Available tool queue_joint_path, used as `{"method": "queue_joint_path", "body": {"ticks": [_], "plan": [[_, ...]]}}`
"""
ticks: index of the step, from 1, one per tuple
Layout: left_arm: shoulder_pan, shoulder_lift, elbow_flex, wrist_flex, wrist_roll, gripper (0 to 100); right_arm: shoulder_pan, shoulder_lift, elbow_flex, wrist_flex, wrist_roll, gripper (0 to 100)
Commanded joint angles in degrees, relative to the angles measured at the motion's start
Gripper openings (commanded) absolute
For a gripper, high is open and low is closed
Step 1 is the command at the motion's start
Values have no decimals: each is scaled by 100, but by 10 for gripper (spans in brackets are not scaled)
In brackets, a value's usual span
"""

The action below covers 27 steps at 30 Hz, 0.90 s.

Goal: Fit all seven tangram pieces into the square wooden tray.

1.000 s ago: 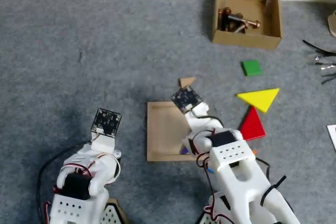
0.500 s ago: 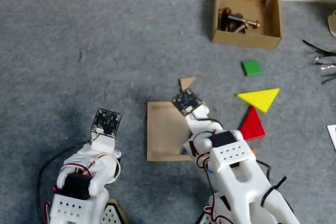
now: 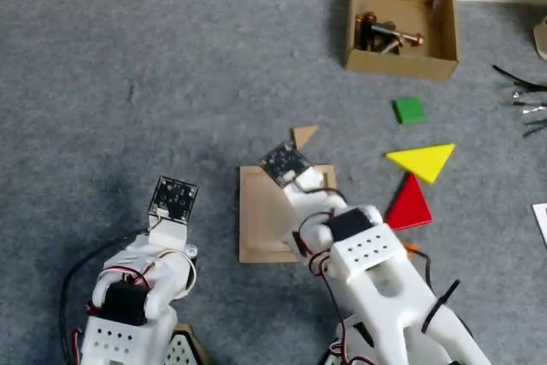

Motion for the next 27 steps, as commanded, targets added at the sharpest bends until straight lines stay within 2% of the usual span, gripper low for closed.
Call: {"method": "queue_joint_path", "body": {"ticks": [1,6,13,27], "plan": [[84,-22,110,26,35,5,-75,-189,-655,224,-62,5],[84,-22,110,26,35,5,-66,-127,-690,145,-44,5],[84,-22,110,26,35,5,84,-127,277,-954,-35,5],[84,-22,110,26,35,5,92,-180,971,-963,-35,5]]}}
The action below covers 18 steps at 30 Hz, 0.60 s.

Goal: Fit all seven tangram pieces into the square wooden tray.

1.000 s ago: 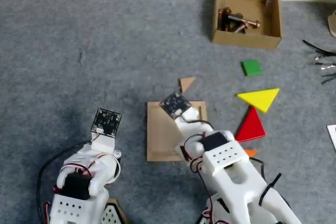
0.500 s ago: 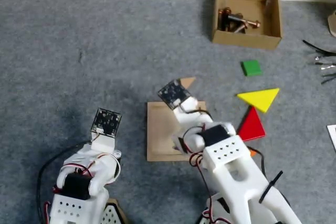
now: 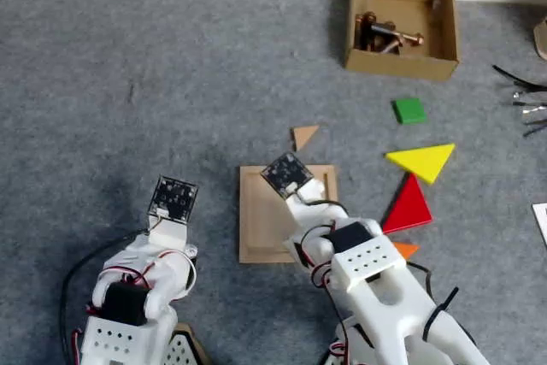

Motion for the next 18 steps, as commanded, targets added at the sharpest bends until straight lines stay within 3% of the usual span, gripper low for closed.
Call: {"method": "queue_joint_path", "body": {"ticks": [1,11,18], "plan": [[84,-22,110,26,35,5,101,-84,40,-48,-18,5],[84,-22,110,26,35,5,154,-92,-4,664,-26,5],[84,-22,110,26,35,5,998,-92,-4,681,-26,5]]}}
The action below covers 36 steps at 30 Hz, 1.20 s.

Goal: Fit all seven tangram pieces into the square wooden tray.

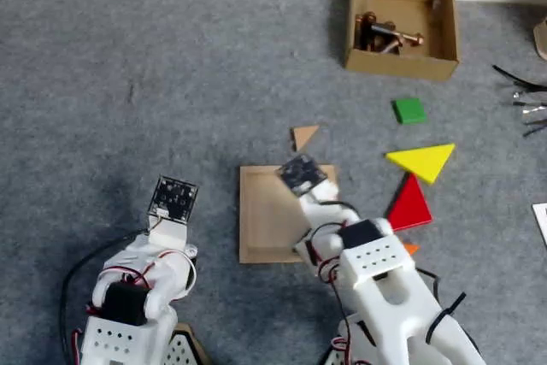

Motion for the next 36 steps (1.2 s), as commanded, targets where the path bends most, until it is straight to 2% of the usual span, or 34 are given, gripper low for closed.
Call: {"method": "queue_joint_path", "body": {"ticks": [1,8,16,21,27,36], "plan": [[84,-22,110,26,35,5,462,-48,-4,57,-18,5],[84,-22,110,26,35,5,611,-92,-136,101,-35,5],[84,-22,110,26,35,5,637,-1640,-1675,2281,-35,5],[84,-22,110,26,35,5,875,-2352,-2554,2624,-18,10],[84,-22,110,26,35,5,1569,-1297,-3099,2607,-9,11],[84,-22,110,26,35,5,2519,796,-4945,2633,-9,27]]}}
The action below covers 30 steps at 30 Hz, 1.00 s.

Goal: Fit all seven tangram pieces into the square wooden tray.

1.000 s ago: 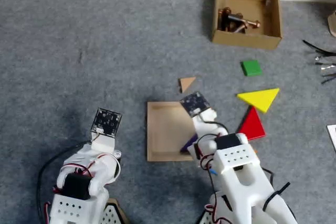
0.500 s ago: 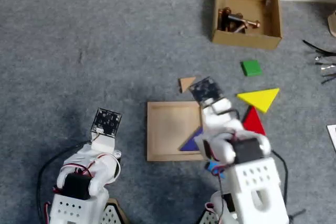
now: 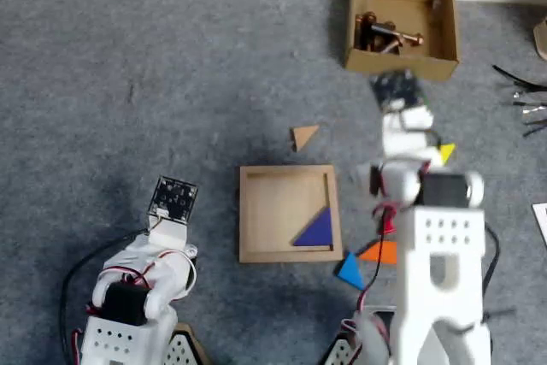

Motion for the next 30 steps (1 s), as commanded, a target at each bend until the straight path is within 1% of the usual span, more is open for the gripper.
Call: {"method": "queue_joint_path", "body": {"ticks": [1,5,7,11,13,17,20,25,30], "plan": [[84,-22,110,26,35,5,435,681,-901,40,-26,51],[84,-22,110,26,35,5,840,1464,-1525,40,-26,194],[84,-22,110,26,35,5,980,1824,-1815,40,-26,227],[84,-22,110,26,35,5,1174,2484,-2475,40,-18,228],[84,-22,110,26,35,5,1200,2826,-2765,66,141,228],[84,-22,110,26,35,5,1156,3530,-3451,585,484,228],[84,-22,110,26,35,5,1200,4048,-4057,787,484,231],[84,-22,110,26,35,5,1323,4831,-4708,804,554,231],[84,-22,110,26,35,5,1323,5358,-4831,760,1547,232]]}}
